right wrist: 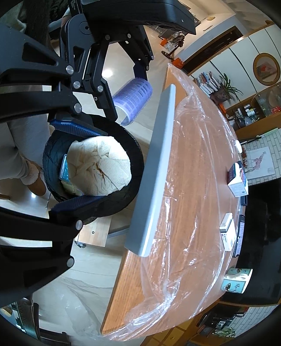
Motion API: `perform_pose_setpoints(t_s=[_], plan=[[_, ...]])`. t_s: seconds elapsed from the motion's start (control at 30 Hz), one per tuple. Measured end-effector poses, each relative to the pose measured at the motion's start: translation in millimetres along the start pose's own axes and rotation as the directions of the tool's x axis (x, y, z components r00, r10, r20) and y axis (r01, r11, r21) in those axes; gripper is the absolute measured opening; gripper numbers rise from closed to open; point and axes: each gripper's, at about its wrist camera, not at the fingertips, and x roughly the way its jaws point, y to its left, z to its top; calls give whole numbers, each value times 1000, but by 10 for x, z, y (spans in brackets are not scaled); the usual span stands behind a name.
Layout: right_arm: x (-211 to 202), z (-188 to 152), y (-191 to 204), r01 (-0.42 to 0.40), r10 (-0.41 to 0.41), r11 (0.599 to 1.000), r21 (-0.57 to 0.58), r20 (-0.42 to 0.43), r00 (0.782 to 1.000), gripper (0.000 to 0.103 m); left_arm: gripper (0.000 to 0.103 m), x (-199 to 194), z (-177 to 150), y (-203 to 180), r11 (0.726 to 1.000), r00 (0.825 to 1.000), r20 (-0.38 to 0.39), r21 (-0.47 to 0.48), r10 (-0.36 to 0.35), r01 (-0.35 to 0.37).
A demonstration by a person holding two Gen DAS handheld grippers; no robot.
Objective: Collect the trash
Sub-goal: 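Open the left tool while the right tool opens, dropping roller and paper ball into bin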
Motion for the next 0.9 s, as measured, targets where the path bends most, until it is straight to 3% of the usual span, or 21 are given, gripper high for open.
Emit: perform_pose_setpoints(t_s=[0.9], plan=[[601,-49,-60,48,-47,999,6,-112,993,50,75,581,-77,68,999,991,-128,17,33,-31]])
